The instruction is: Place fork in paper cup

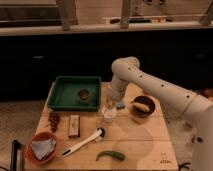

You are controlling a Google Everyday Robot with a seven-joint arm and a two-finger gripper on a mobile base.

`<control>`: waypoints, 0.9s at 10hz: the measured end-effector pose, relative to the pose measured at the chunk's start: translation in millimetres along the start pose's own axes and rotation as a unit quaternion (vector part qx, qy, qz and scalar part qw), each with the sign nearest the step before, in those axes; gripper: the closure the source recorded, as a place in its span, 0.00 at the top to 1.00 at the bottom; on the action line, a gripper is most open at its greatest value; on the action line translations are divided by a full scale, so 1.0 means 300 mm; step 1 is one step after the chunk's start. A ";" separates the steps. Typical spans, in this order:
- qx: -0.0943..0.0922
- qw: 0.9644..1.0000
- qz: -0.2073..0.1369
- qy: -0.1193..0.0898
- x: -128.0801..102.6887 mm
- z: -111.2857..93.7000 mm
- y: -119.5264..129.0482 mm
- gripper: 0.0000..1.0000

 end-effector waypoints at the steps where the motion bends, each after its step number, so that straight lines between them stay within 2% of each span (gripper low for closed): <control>1: -0.001 1.000 0.001 -0.001 0.003 -0.001 0.000 0.53; 3: -0.004 1.000 0.003 -0.002 0.010 -0.002 -0.001 0.74; 4: -0.005 1.000 0.004 -0.002 0.014 -0.003 -0.001 0.79; 9: -0.009 1.000 0.007 -0.004 0.030 -0.007 0.004 0.80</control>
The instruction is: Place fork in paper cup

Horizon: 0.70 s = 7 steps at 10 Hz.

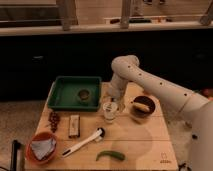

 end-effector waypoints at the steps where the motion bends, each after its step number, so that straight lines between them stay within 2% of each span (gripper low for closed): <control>1: 0.000 1.000 0.000 0.000 0.003 0.000 0.000 0.80; 7: -0.001 1.000 -0.001 -0.001 0.018 -0.006 0.004 0.80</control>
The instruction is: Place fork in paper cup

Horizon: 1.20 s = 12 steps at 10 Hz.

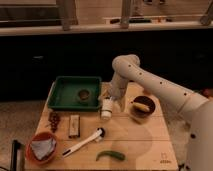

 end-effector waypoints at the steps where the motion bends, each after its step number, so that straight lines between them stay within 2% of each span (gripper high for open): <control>1: 0.000 1.000 -0.001 0.000 0.001 -0.002 0.000 0.80; 12: -0.004 1.000 -0.008 0.000 -0.004 -0.007 -0.011 0.80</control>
